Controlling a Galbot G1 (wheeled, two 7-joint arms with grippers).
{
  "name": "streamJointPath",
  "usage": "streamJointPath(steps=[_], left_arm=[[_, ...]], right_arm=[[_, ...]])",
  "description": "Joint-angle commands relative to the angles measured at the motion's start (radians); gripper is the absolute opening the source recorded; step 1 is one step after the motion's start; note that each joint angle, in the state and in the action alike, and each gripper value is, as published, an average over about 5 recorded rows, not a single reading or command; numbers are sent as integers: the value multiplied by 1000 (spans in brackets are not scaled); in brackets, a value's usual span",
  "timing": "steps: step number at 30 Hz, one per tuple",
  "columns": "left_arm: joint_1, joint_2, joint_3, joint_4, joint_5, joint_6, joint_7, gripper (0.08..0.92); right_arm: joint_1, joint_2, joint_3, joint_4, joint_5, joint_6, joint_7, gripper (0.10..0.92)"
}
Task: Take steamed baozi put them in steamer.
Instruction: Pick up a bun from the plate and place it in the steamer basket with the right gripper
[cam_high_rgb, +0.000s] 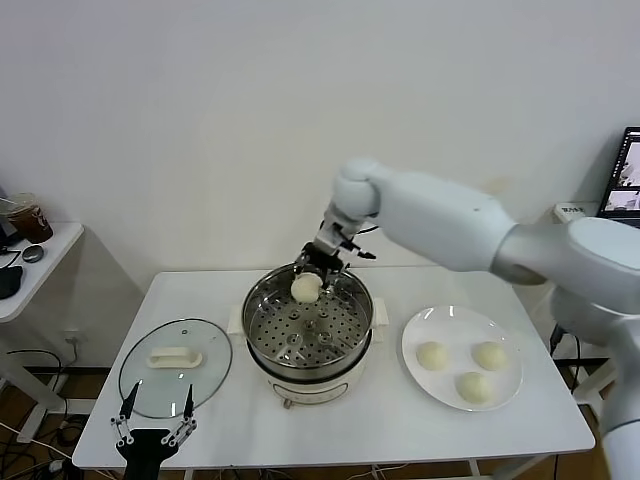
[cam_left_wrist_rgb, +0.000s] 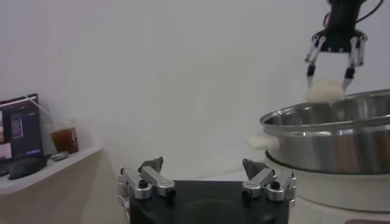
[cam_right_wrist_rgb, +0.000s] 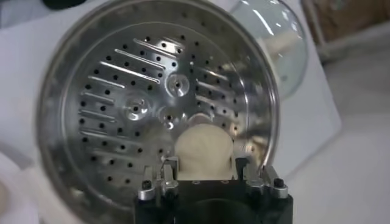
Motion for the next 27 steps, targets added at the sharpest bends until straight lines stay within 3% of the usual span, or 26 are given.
streamJointPath(steps=[1,11,18,20,23,27], left_arm=[[0,0,-4,1,-1,-1,0,823],[-1,-7,-4,3,0,-1,-1,823],[2,-8,-6,2,1,-3,-3,823],[4,-9,-7,0,1,-3,-3,823],[5,-9,-7,-2,1,-2,-2,823],[-1,-6,-7,-2,1,0,-1,823]], right_arm=[[-44,93,-14,-114,-209,158,44,560],[-82,89,26,-160,-289,202,81,570],[-60,54,35,-118,-203,171,93,728],[-23,14,24,-57,-108,104,69,773],[62,-85,0,85,51,-118,24,813],[190,-284,-56,362,269,-595,-10,822]])
